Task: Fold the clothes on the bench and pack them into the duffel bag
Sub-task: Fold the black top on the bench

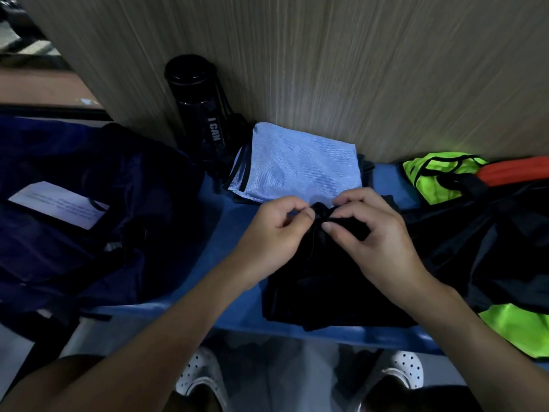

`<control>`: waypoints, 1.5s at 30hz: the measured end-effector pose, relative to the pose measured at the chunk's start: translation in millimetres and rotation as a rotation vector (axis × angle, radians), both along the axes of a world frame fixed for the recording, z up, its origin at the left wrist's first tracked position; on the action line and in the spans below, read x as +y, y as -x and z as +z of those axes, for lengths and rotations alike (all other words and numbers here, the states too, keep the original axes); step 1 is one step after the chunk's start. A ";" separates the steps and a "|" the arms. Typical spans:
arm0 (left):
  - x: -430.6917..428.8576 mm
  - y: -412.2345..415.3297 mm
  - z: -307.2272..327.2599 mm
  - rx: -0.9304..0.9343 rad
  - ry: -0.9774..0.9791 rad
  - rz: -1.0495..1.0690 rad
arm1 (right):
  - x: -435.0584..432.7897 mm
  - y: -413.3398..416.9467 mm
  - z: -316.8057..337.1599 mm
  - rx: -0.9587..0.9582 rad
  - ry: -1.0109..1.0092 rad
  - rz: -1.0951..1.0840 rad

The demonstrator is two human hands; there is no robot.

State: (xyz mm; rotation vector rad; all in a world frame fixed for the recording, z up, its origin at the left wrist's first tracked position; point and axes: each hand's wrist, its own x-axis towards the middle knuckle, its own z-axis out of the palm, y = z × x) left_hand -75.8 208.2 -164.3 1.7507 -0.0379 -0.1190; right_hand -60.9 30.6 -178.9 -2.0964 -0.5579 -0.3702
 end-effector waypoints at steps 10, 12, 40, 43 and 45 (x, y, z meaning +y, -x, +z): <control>7.7 -4.3 -7.7 -0.068 -0.100 0.074 | -9.4 16.1 3.1 -0.008 0.071 -0.033; 8.5 -6.3 -12.7 -0.103 -0.146 0.104 | -18.5 27.7 -3.2 0.064 0.136 0.149; 5.4 1.8 -12.6 -0.110 -0.127 -0.138 | -18.6 23.6 -3.5 0.117 0.072 -0.046; 4.0 2.8 -12.0 -0.126 -0.139 -0.088 | -19.9 28.7 -4.6 -0.024 0.312 -0.029; 2.5 4.7 -9.4 -0.129 -0.130 -0.080 | -19.5 29.9 -7.5 -0.072 0.447 -0.059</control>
